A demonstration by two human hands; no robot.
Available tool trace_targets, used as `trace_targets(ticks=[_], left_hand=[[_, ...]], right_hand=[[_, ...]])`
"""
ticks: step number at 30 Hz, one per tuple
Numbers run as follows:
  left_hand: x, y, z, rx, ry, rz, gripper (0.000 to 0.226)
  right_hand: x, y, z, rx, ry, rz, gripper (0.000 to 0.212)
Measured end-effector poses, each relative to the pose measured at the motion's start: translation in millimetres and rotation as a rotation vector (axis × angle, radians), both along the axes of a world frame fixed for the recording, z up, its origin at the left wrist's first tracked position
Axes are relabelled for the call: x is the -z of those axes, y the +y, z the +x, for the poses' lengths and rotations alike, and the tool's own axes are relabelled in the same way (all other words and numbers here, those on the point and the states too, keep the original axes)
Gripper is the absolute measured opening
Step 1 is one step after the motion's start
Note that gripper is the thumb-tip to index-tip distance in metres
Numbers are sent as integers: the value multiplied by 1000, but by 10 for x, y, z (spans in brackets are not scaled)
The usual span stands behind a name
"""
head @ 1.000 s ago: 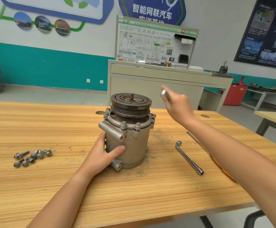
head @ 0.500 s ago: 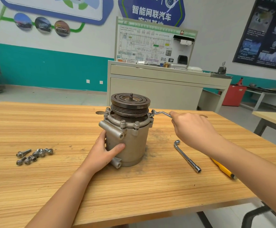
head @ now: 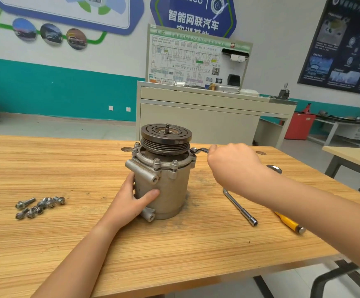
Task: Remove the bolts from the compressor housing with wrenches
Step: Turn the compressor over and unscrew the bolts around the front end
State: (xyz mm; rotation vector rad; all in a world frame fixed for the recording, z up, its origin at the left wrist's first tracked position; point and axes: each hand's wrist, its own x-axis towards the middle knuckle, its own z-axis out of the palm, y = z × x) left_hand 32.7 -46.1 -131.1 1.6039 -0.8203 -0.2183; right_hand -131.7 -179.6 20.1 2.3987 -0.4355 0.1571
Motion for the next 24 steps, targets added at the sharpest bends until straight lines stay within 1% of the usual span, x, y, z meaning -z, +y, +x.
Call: trace_targets(ticks=[2,4,6,8,10,12,13,15,16,17,19,21,23,24], left_hand=[[0,0,1,5,-11,-5,44],[5,2,7,6,-13,-6,44],[10,3,16,4,-9,-5,46],[13,-3,23,-4,-20,3,47],[16,-8,27,-9,-26,5,48],[24,-8,34,-10,-19,6,48],[28,-8,40,-9,-16,8,48],[33,-6,47,-17,-19,16,48],[32,-8,48,-23,-25,19,48],[32,-10,48,-26,-29,22,47],[33,-8,47,-24,-25,22,47],[32,-2,37,-21,-23,21,47],[30,2,28,-25,-21,22,47],[30,3,25,-26,-17,21,47]], right_hand=[[-20,-178,-2,-7,-25,23,33],[-33,-380,-9,-32,-28,31,42],[-17,-559,14,-88,-30,-17,48],[27,-721,99,-105,-48,-47,44],[87,-870,245,-127,-98,-23,36],[167,-967,395,-202,-186,36,30],[219,-1005,471,-291,-266,55,27],[327,-1035,625,-504,-499,110,18],[367,-1008,709,-562,-578,142,18],[398,-969,784,-590,-608,187,19],[428,-888,907,-615,-606,301,28],[416,-864,962,-565,-554,393,38],[411,-917,936,-489,-516,395,39],[405,-939,887,-447,-541,416,34]])
